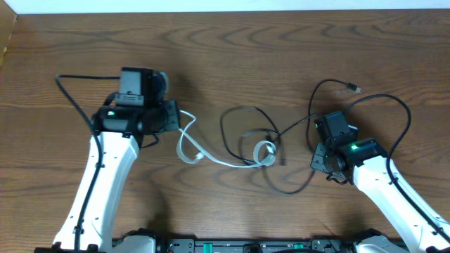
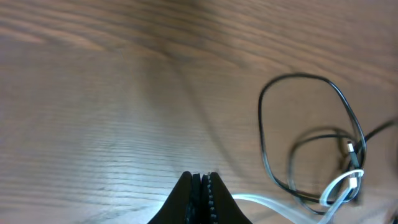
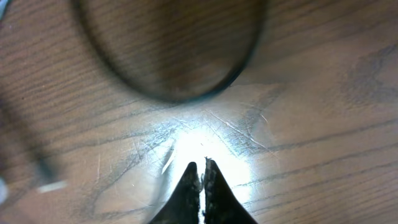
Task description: Untangle cables
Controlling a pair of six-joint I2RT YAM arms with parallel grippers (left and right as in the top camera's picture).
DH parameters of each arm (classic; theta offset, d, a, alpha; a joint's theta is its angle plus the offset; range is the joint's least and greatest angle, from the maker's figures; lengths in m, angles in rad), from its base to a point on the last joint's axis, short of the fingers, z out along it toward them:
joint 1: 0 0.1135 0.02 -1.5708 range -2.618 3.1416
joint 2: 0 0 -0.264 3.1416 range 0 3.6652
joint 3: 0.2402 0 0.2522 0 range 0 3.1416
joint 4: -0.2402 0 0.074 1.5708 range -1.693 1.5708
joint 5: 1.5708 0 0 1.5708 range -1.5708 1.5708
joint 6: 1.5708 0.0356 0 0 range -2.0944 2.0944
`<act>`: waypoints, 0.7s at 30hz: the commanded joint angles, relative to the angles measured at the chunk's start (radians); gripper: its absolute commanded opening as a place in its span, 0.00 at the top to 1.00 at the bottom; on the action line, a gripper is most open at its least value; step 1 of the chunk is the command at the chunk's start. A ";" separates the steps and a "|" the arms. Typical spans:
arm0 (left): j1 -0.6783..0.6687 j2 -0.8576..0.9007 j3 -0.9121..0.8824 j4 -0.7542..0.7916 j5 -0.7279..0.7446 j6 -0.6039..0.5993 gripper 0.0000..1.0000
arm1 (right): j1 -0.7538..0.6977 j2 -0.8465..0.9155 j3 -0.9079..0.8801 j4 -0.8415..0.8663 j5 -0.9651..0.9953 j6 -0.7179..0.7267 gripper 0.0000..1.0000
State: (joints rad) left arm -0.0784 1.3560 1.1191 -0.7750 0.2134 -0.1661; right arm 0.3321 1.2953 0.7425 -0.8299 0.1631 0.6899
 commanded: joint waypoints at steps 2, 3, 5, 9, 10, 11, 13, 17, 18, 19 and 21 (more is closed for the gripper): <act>0.071 -0.017 0.024 0.005 0.120 -0.072 0.93 | -0.005 0.003 -0.004 0.012 0.005 0.013 0.96; 0.072 -0.017 0.024 0.010 0.220 -0.071 0.92 | -0.005 0.003 -0.004 0.033 -0.030 0.012 0.89; 0.064 -0.017 0.024 0.013 0.290 -0.068 0.88 | -0.005 0.003 -0.004 0.064 -0.087 -0.001 0.81; 0.010 -0.017 0.012 0.020 0.307 -0.034 0.16 | -0.004 0.003 -0.004 0.159 -0.267 -0.112 0.66; -0.009 -0.016 0.007 0.021 0.307 -0.019 0.15 | -0.003 0.003 -0.004 0.174 -0.290 -0.127 0.61; -0.018 -0.015 0.005 0.021 0.307 -0.013 0.14 | -0.003 0.003 -0.004 0.181 -0.302 -0.132 0.59; -0.061 -0.011 -0.001 0.020 0.307 0.010 0.14 | -0.003 0.003 -0.004 0.185 -0.305 -0.135 0.57; -0.137 0.009 -0.003 0.021 0.282 0.071 0.14 | -0.003 0.003 -0.004 0.185 -0.305 -0.138 0.56; -0.159 0.021 -0.003 0.021 0.246 0.072 0.14 | -0.003 0.003 -0.004 0.184 -0.305 -0.138 0.56; -0.177 0.034 -0.003 0.021 0.211 0.073 0.14 | -0.003 0.003 -0.004 0.184 -0.305 -0.138 0.56; -0.200 0.060 -0.003 0.021 0.166 0.072 0.14 | -0.003 0.003 -0.004 0.184 -0.305 -0.138 0.56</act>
State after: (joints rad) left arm -0.2451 1.3701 1.1187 -0.7536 0.4664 -0.1291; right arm 0.3313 1.2957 0.7410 -0.6468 -0.1276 0.5697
